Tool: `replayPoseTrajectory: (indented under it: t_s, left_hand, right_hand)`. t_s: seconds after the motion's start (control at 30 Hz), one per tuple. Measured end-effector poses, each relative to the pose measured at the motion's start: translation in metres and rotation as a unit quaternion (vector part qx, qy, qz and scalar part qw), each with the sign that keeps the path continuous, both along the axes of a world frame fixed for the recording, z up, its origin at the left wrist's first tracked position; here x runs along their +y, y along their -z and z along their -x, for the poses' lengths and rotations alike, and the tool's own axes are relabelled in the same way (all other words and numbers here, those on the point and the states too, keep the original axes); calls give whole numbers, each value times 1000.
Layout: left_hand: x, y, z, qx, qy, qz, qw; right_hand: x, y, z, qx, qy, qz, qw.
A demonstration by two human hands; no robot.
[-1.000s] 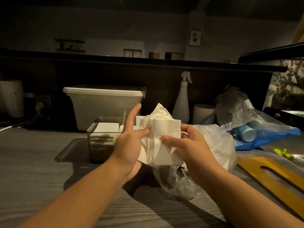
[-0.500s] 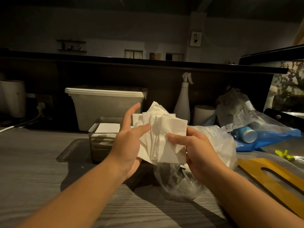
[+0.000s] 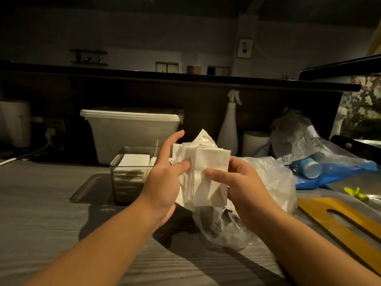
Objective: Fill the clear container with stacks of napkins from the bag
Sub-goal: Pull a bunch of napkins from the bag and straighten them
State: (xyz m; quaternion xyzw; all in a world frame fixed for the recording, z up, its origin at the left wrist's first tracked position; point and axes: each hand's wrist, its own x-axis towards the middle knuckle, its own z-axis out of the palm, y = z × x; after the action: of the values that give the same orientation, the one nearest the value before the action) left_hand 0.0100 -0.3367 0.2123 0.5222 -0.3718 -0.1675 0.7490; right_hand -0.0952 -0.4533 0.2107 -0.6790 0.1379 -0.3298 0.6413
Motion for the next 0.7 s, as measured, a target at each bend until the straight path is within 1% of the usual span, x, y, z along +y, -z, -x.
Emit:
replayPoseTrajectory:
  t_s: [0.1, 0.17, 0.23, 0.43, 0.53, 0.6, 0.7]
  left_hand:
    - [0, 1, 0, -11, 6, 0, 1000]
    - [0, 2, 0, -17, 7, -1, 1000]
    - [0, 2, 1, -16, 4, -3, 1000]
    - [2, 0, 4, 21, 2, -1, 1000]
    - [3, -4, 3, 52, 22, 17, 998]
    - [4, -6, 1, 78, 25, 30, 996]
    - [6, -8, -1, 91, 13, 39, 995]
  right_hand:
    - [2, 2, -1, 7, 32, 32, 999]
    - [3, 2, 0, 8, 42, 65, 997]
    - [4, 2, 0, 15, 48, 77, 996]
    - [5, 2, 0, 26, 61, 97, 993]
    - [1, 1, 0, 18, 56, 57, 997]
    - [-4, 1, 1, 3, 43, -3, 999]
    - [-10, 2, 1, -5, 24, -101, 995]
